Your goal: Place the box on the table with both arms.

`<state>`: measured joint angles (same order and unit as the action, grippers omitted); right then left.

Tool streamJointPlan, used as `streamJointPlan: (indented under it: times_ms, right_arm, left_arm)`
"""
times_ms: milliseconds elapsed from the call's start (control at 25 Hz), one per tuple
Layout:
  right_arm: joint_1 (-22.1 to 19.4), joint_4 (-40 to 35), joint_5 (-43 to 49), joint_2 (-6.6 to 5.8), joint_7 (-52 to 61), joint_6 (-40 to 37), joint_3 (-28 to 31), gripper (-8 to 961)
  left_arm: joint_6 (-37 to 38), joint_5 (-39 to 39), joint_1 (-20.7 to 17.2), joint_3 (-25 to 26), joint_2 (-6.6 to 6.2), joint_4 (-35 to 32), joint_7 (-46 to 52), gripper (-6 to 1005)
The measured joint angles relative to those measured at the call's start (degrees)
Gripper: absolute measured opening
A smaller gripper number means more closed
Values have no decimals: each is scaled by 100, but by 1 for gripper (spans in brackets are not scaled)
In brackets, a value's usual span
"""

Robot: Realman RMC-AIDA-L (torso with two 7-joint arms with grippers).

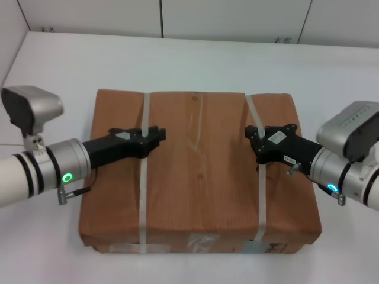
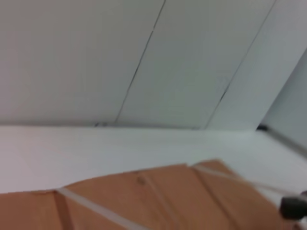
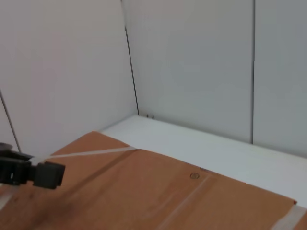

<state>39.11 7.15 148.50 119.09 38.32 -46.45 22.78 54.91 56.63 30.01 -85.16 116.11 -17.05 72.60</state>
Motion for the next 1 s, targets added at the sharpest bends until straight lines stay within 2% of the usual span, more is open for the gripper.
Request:
streamJointPlan:
  times_ms: [200, 400, 1000]
  right_arm:
    - [94, 172, 3, -1, -1, 482, -54, 65]
    - [173, 303, 3, 0, -1, 856, -69, 73]
    - [141, 305, 4, 0, 43, 881, -76, 97]
  left_arm:
    - [-557, 253, 67, 2, 60, 4, -46, 192]
    - [-674, 269, 153, 2, 69, 194, -174, 193]
    - [-780, 273, 216, -1, 87, 290, -211, 199]
